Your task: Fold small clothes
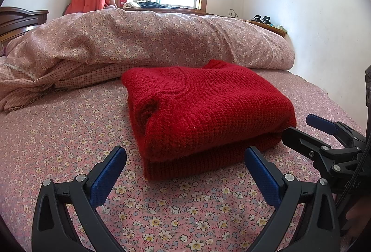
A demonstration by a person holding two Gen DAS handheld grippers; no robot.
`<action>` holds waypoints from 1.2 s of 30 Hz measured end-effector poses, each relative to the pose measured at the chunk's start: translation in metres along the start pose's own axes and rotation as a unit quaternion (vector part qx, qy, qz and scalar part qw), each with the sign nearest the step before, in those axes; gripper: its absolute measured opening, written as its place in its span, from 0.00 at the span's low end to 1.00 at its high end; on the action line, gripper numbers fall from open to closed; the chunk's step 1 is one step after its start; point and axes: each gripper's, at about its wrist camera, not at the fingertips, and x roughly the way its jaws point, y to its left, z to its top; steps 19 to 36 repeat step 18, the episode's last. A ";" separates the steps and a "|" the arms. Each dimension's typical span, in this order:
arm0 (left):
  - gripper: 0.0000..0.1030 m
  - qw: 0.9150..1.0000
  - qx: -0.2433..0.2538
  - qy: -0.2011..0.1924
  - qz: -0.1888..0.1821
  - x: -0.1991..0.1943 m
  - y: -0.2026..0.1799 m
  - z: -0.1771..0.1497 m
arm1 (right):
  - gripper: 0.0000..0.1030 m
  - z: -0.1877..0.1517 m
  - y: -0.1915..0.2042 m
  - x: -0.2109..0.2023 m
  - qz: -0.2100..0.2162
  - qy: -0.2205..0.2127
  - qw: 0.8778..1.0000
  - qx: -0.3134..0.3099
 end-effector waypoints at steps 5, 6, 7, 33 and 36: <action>0.96 1.000 0.000 0.000 0.000 0.000 0.000 0.000 | 1.00 0.000 0.000 0.000 0.000 0.001 1.000 0.000; 0.96 1.000 0.000 0.000 0.000 0.000 0.000 0.000 | 1.00 0.000 0.000 0.001 0.000 0.001 1.000 0.000; 0.96 1.000 0.000 0.000 -0.001 0.000 0.001 0.000 | 1.00 0.000 0.000 0.001 0.000 0.001 1.000 0.000; 0.96 1.000 0.002 -0.003 -0.005 0.000 0.001 -0.001 | 1.00 0.000 -0.003 0.002 0.001 0.005 1.000 0.003; 0.96 1.000 0.002 -0.003 -0.005 0.000 0.001 -0.001 | 1.00 0.000 -0.003 0.002 0.001 0.005 1.000 0.003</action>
